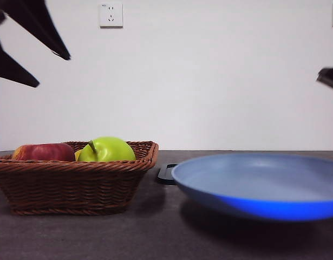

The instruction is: Take the lemon from the basket,put the lemon in the plate,hand out the plate

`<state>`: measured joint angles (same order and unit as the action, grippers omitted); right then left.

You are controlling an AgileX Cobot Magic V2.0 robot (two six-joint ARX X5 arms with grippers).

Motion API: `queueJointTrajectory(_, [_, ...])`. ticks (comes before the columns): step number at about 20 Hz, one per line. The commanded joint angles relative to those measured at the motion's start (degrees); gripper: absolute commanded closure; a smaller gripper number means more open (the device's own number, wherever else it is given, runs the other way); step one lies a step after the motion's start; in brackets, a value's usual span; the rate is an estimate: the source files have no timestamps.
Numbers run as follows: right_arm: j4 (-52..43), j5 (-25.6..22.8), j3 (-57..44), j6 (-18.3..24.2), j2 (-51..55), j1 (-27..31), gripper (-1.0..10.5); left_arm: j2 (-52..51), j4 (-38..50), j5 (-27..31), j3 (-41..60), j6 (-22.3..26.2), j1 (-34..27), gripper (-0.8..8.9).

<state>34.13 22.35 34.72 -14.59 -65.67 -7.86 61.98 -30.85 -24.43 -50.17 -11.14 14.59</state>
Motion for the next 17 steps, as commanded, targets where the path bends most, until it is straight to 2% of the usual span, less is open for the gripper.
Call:
queueJointTrajectory(1, [0.2, 0.22, 0.74, -0.33, 2.95, -0.09, 9.4, 6.23, -0.22, 4.74, -5.05, 0.92, 2.14, 4.37])
queueJointTrajectory(5, [0.74, 0.07, 0.74, -0.33, 8.48, -0.07, 9.4, 19.19, -6.34, 15.85, -15.21, 3.34, 6.38, 4.37])
queueJointTrajectory(7, [0.76, 0.04, 0.74, -0.33, 10.1, -0.07, 9.4, 25.09, -8.41, 19.34, -19.32, 4.0, 7.98, 4.37])
queueJointTrajectory(13, [1.2, 0.0, 0.74, -0.33, 10.82, -0.07, 9.4, 36.83, -7.8, 26.1, -23.19, 4.35, 10.6, 4.37])
queueJointTrajectory(17, [1.16, -0.2, 0.74, -0.35, 10.82, -0.07, 9.4, 40.22, -5.16, 25.62, -23.19, 4.35, 11.04, 4.37])
